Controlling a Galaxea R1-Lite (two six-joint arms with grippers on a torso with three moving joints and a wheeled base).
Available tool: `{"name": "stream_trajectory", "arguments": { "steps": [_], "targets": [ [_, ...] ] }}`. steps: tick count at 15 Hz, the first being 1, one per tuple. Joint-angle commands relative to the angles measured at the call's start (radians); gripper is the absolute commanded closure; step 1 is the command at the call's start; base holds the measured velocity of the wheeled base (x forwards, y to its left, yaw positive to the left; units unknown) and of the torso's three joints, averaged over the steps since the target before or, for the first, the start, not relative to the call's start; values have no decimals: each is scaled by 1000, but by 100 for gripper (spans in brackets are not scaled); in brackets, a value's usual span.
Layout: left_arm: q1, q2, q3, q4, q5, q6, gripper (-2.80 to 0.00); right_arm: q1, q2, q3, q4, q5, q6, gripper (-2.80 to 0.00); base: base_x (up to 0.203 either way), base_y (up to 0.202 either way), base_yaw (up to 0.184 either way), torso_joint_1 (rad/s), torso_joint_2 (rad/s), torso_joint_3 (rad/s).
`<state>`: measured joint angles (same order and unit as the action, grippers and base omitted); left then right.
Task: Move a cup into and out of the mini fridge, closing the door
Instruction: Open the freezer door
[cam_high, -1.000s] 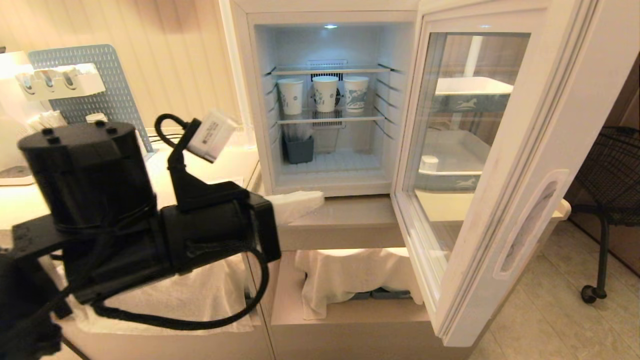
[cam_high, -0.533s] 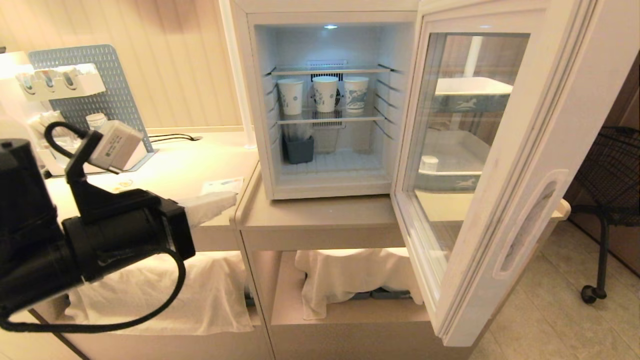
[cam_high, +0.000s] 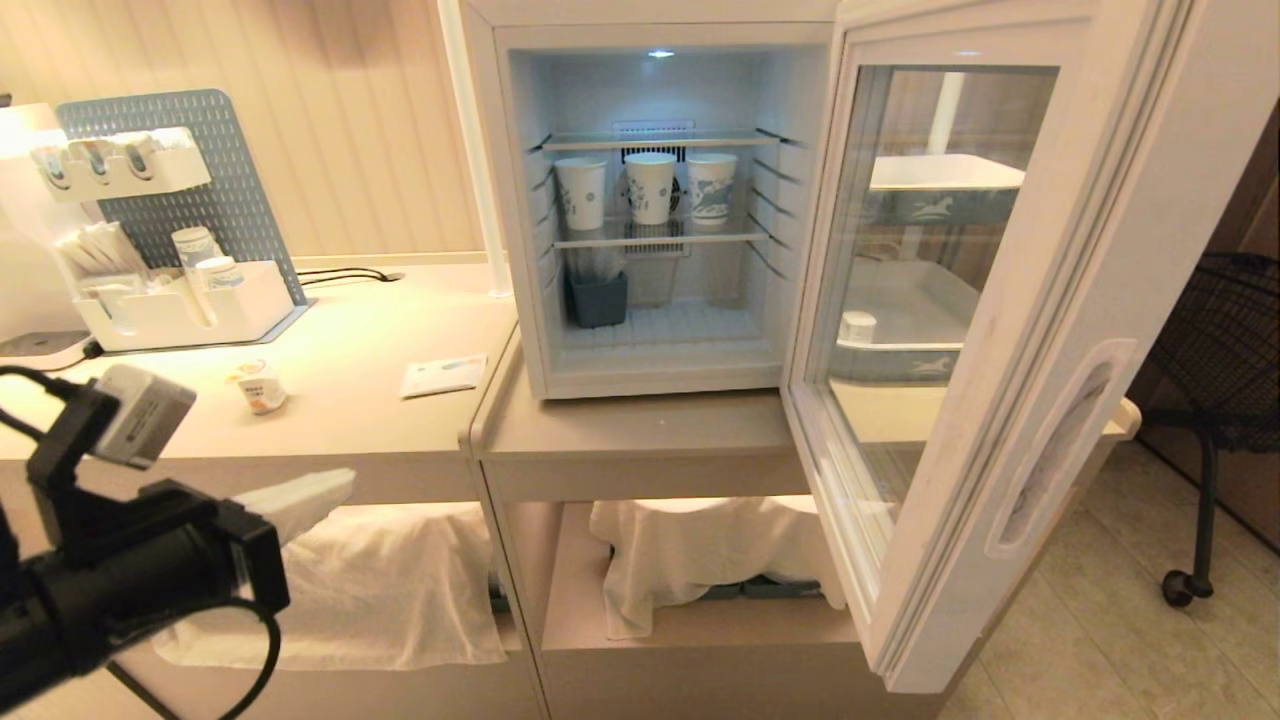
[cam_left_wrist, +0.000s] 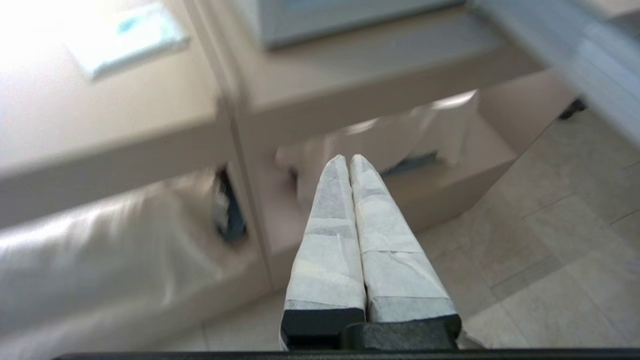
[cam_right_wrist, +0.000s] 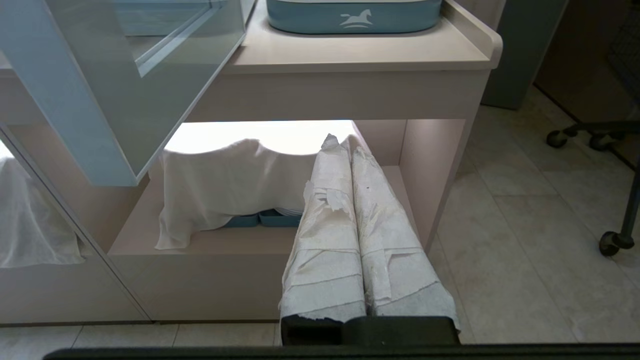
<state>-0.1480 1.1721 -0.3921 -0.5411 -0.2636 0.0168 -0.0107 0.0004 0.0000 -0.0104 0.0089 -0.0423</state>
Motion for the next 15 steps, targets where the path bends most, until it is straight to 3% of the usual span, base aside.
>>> {"name": "stream_trajectory", "arguments": {
  "steps": [1,4,8,10,15],
  "targets": [
    [29,-111,83,1,3,1,0,0,-2,9,0,0,-1,0,0,0,0,0,0,0],
    [58,-288,153,109,25,1,0,0,-2,9,0,0,-1,0,0,0,0,0,0,0],
    [69,-571,242,305,119,6,0,0,-2,9,0,0,-1,0,0,0,0,0,0,0],
    [71,-671,336,340,185,2,0,0,-2,9,0,0,-1,0,0,0,0,0,0,0],
    [82,-833,390,430,207,2,0,0,-2,9,0,0,-1,0,0,0,0,0,0,0]
  ]
}}
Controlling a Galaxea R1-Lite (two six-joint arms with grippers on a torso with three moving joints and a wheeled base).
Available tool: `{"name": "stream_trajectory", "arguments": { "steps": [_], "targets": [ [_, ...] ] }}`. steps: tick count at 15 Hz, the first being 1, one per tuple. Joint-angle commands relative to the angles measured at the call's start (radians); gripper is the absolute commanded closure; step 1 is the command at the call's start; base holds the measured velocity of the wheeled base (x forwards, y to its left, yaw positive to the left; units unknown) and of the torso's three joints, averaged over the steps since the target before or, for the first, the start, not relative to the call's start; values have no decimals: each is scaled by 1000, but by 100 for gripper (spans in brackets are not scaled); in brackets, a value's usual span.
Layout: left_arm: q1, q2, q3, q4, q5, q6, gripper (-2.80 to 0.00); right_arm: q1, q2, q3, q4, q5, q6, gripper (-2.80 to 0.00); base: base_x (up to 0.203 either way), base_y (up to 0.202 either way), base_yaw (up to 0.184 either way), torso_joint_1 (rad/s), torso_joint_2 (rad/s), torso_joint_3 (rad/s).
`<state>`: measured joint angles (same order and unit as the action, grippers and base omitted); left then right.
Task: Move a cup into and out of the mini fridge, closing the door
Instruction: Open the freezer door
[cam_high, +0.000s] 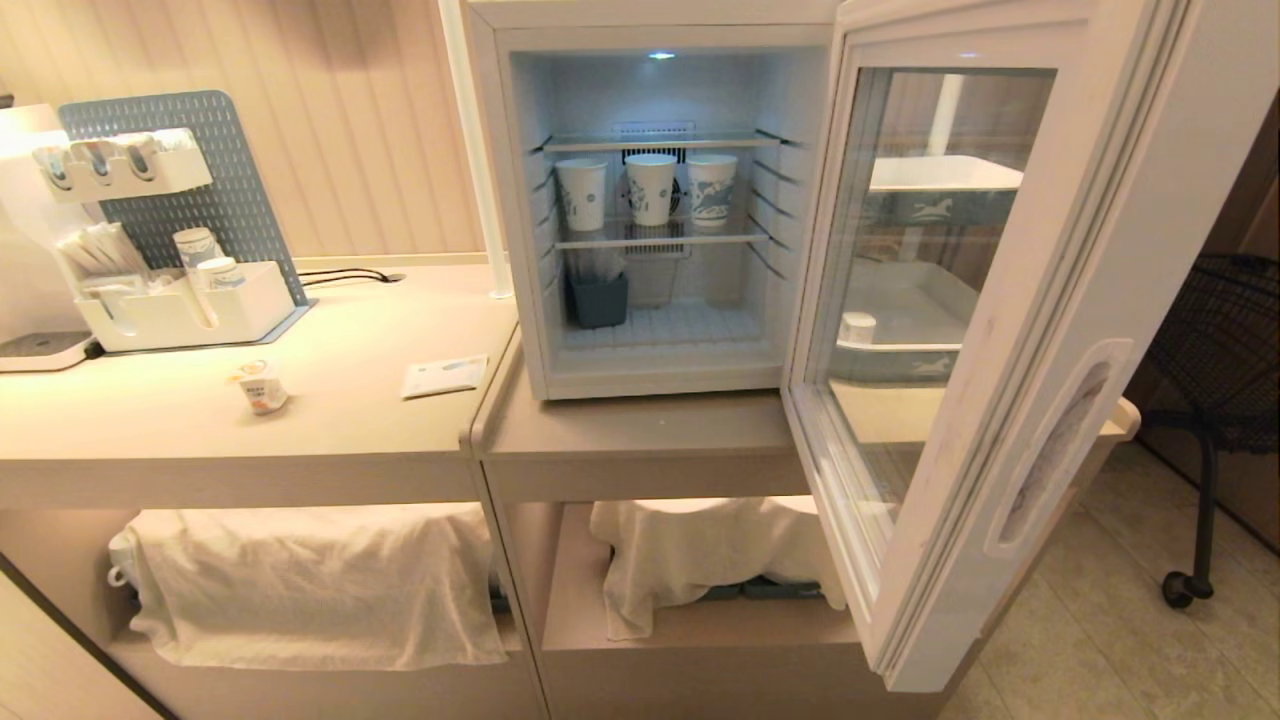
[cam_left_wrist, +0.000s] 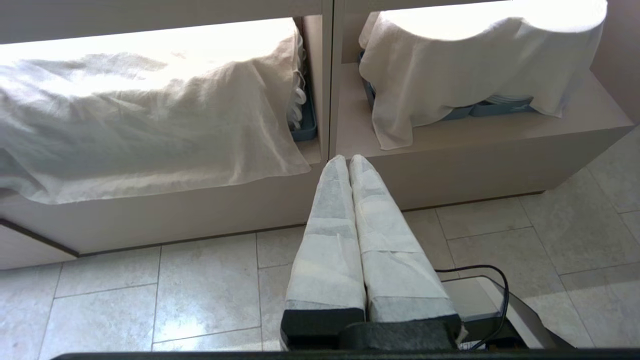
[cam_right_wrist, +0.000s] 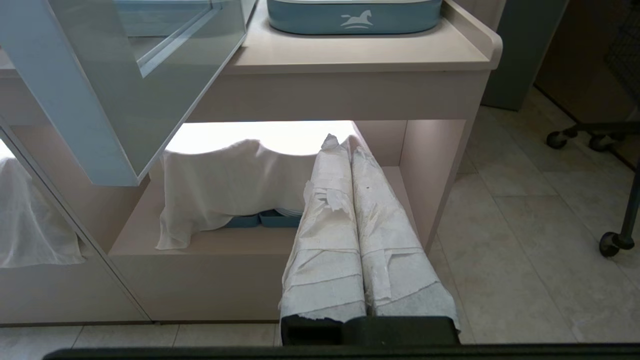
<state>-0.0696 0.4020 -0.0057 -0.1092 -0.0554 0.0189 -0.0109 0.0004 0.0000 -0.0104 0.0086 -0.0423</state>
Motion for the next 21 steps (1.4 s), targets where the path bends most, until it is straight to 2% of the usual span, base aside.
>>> {"name": "stream_trajectory", "arguments": {
  "steps": [1,4,6,10,12,21],
  "targets": [
    [15,-100,4,21,6,2,0,0,-2,9,0,1,-1,0,0,0,0,0,0,0],
    [27,-159,4,55,32,15,0,0,-2,9,0,1,-1,0,0,0,0,0,0,0],
    [60,-209,4,67,37,42,0,0,-2,9,0,1,-1,0,0,0,0,0,0,0],
    [64,-346,-2,128,35,52,0,0,-2,9,0,1,-1,0,0,0,0,0,0,0],
    [64,-404,2,118,35,46,0,0,-2,9,0,1,-1,0,0,0,0,0,0,0],
    [63,-402,4,109,40,31,0,0,-2,9,0,1,-1,0,0,0,0,0,0,0]
  ]
}}
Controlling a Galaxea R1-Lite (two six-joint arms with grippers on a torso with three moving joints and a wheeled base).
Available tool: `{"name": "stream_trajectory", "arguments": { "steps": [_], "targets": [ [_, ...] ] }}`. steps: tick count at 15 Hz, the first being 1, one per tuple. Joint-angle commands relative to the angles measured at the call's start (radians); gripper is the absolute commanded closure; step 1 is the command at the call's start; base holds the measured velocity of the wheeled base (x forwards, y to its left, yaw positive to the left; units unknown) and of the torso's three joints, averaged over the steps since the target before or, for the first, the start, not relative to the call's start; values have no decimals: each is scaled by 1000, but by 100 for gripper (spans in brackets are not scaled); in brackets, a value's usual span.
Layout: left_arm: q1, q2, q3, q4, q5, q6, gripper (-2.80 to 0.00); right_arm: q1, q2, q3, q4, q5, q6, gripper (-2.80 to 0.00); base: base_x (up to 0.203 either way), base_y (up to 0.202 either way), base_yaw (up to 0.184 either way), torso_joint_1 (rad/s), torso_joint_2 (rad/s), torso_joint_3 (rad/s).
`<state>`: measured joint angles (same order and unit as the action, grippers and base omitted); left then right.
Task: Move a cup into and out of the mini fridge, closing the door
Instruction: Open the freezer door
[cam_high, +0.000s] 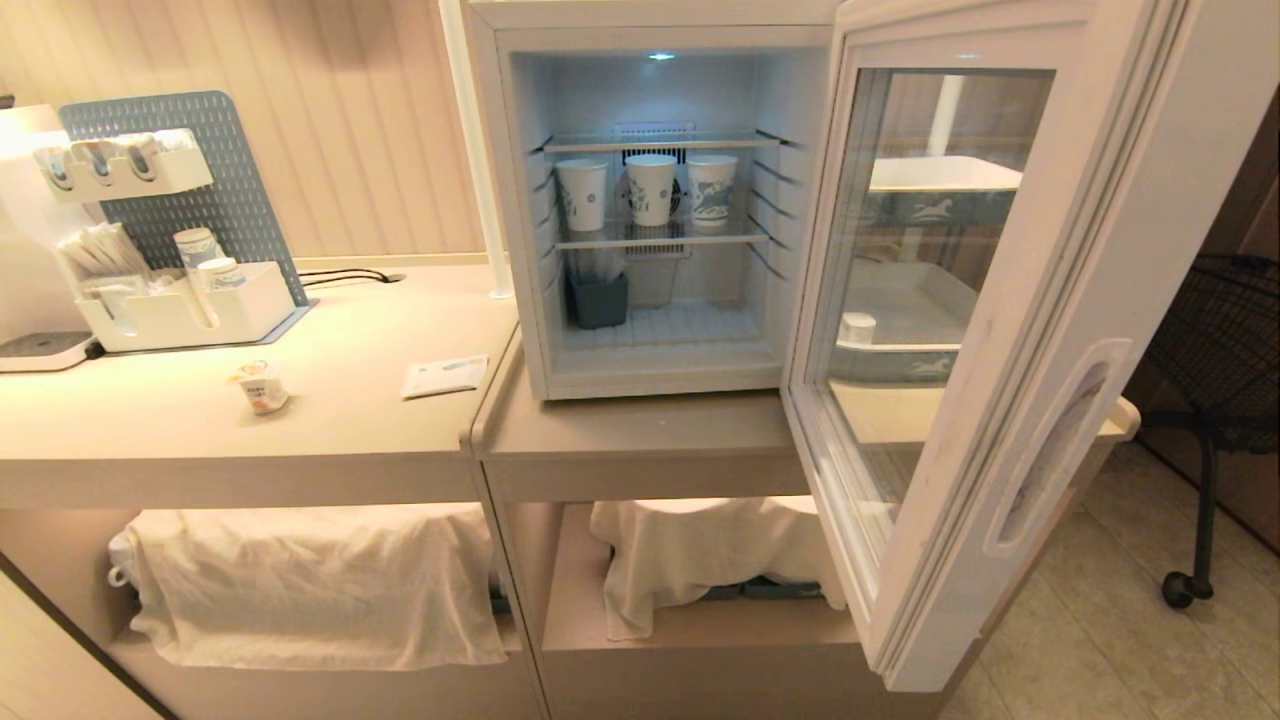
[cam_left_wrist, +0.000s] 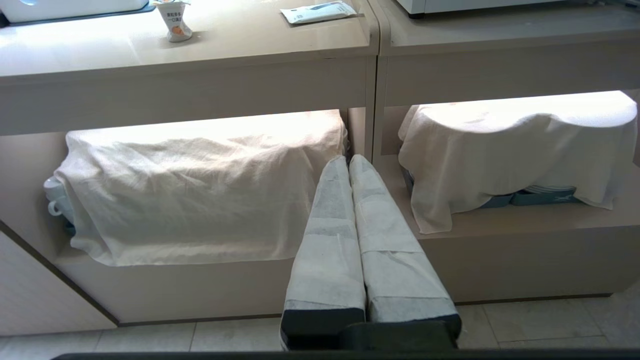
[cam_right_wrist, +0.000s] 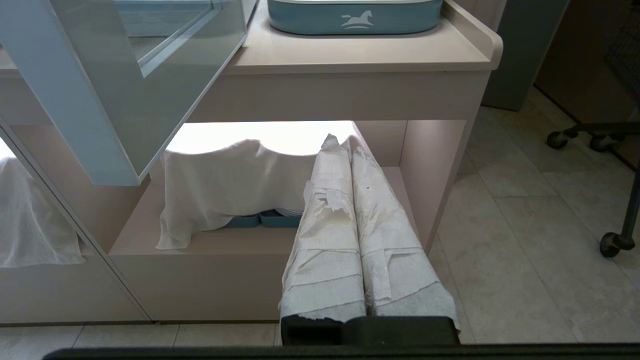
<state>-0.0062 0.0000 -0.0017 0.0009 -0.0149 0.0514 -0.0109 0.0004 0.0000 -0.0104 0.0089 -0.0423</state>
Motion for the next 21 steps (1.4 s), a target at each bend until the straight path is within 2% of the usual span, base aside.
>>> {"name": "stream_trajectory", "arguments": {
  "steps": [1,6,14,21],
  "targets": [
    [1,0,0,-1,1,-2,0,0,-2,9,0,0,-1,0,0,0,0,0,0,0],
    [1,2,0,1,-5,11,0,0,-2,9,0,0,-1,0,0,0,0,0,0,0],
    [0,0,-1,-1,13,-47,0,0,-2,9,0,0,-1,0,0,0,0,0,0,0],
    [0,0,-1,-4,13,-51,0,0,-2,9,0,0,-1,0,0,0,0,0,0,0]
  ]
}}
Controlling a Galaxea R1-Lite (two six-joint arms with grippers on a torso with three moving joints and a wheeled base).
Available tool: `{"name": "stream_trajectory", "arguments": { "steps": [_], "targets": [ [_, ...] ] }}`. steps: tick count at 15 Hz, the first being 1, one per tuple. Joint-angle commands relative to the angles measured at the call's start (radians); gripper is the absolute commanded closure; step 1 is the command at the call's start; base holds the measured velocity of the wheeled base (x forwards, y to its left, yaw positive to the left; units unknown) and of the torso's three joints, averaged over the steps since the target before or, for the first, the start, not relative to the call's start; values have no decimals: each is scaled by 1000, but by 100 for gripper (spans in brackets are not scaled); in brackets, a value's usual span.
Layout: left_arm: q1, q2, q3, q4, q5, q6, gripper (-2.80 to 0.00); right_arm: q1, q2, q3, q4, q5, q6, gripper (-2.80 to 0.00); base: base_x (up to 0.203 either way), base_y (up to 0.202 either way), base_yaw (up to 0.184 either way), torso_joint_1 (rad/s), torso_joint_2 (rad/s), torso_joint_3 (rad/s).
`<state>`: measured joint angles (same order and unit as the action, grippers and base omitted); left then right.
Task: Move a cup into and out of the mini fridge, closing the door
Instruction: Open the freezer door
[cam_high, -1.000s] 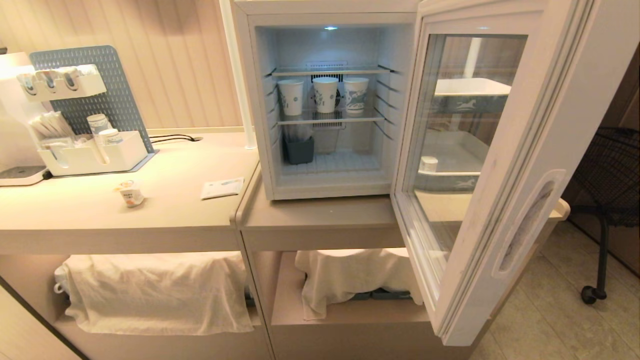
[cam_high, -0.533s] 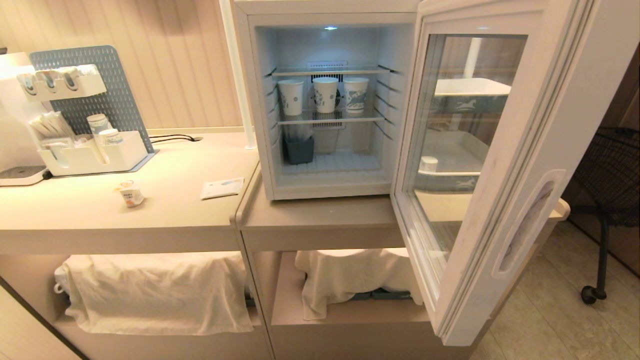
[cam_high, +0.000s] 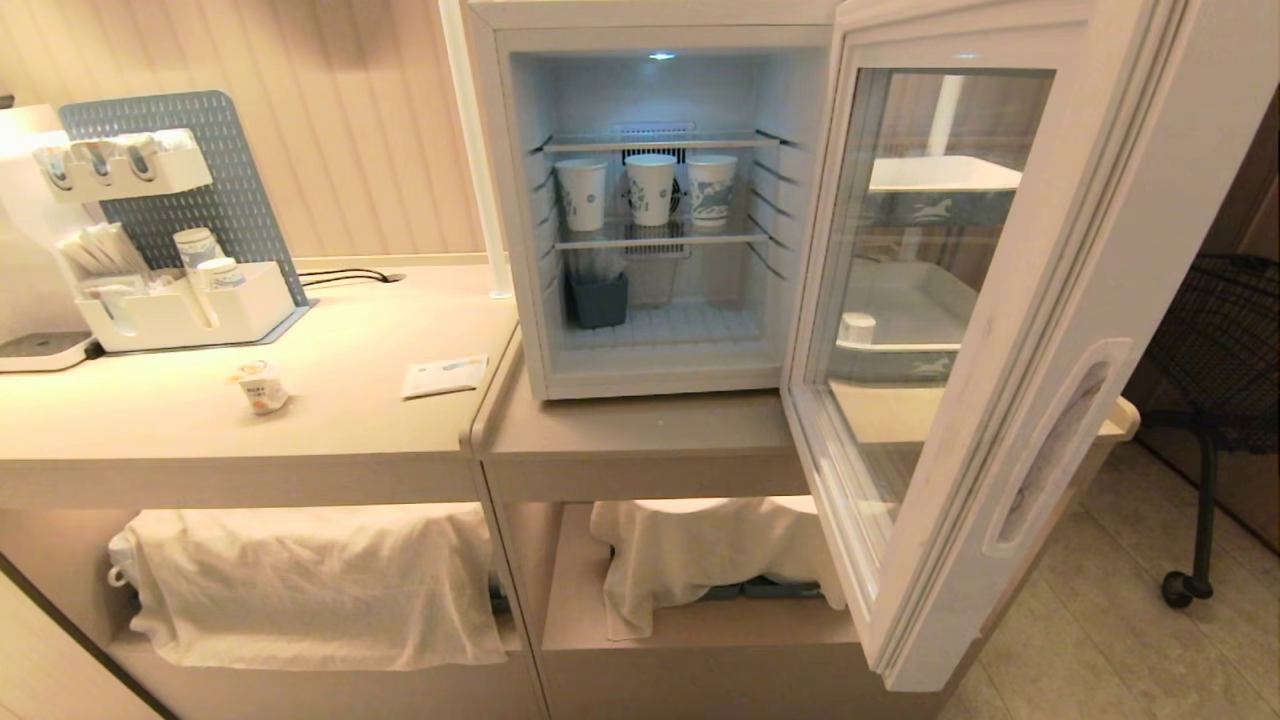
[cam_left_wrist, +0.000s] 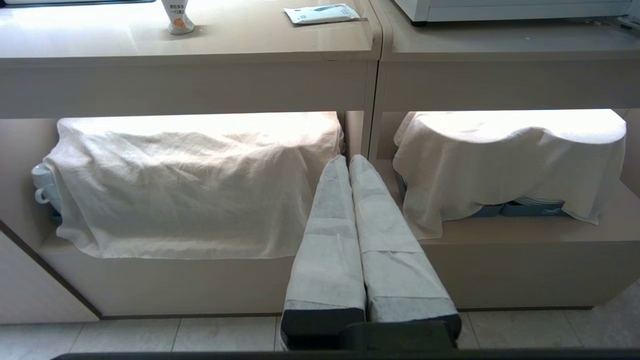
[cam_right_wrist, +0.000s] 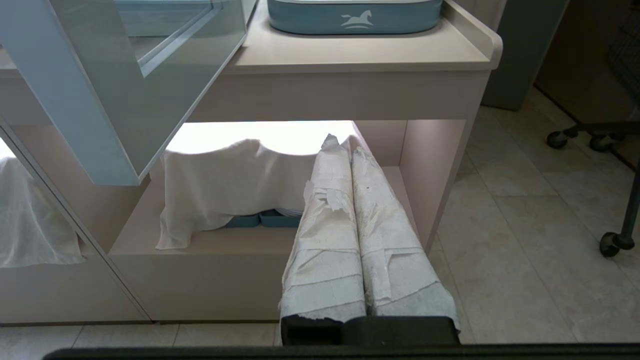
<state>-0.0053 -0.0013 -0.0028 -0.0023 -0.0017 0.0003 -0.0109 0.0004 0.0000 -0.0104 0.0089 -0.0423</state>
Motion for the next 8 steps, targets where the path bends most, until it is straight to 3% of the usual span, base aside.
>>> {"name": "stream_trajectory", "arguments": {
  "steps": [1,4,8],
  "targets": [
    [-1,1,1,-1,0,-1,0,0,-2,9,0,0,-1,0,0,0,0,0,0,0],
    [-1,1,1,-1,-1,-2,0,0,-2,9,0,0,-1,0,1,68,2,0,-3,2],
    [1,1,1,-2,-1,-5,0,0,-2,9,0,0,-1,0,0,191,1,4,2,6]
  ]
}}
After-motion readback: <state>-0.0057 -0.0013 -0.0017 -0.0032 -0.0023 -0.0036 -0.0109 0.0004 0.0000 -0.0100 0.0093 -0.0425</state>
